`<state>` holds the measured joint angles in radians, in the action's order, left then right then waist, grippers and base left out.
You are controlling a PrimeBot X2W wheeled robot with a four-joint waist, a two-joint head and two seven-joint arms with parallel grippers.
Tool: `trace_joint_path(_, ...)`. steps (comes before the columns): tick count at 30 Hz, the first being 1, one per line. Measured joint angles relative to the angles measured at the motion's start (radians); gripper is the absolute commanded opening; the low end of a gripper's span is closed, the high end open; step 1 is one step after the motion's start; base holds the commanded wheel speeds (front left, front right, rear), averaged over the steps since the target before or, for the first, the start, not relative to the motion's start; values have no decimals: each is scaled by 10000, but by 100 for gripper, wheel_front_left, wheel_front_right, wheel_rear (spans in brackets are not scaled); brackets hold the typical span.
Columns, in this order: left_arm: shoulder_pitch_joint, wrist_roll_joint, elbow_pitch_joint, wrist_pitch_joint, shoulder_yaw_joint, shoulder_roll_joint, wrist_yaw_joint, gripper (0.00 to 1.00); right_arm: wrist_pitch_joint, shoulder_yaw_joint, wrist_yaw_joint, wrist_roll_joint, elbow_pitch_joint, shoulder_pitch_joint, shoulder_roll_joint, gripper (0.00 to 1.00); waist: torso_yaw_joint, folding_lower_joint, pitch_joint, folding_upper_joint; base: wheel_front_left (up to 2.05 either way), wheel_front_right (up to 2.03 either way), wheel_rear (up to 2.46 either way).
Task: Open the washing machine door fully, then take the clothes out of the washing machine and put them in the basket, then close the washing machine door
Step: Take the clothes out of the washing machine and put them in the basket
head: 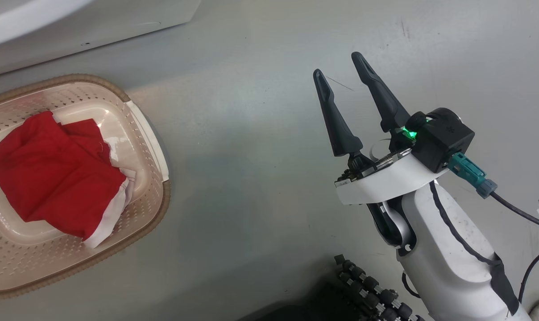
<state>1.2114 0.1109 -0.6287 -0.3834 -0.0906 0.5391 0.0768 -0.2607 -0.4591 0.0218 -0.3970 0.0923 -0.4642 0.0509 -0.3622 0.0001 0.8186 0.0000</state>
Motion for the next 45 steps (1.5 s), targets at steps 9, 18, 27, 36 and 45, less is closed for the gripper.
trace_joint_path(9, 662, 293, -474, -1095, 119, -190, 6, 47, 0, 52, -165, 15, -23, 0, -6, 100, 47, 0, 160, 0, 0, 0, 0)
trace_joint_path(18, 1069, 293, -470, -1045, -46, -280, 82, 0, 0, -12, -163, 17, -31, -286, -12, 100, 184, 0, 394, 0, 0, 0, 0)
trace_joint_path(27, 1377, 290, -466, -608, -188, -311, 178, 0, 0, 8, -173, 36, -6, -300, -10, 100, 256, 0, 418, 0, 0, 0, 0)
trace_joint_path(36, 1415, 401, -79, 650, -328, -811, 263, 0, 0, 201, -247, 224, 192, -383, -8, 100, 454, 0, 173, 0, 0, 0, 0)
trace_joint_path(45, 435, 803, 215, 1979, -84, -1016, 265, 0, 0, 403, -247, 397, 410, -369, -6, 100, 698, -1, -332, 0, 0, 0, 0)
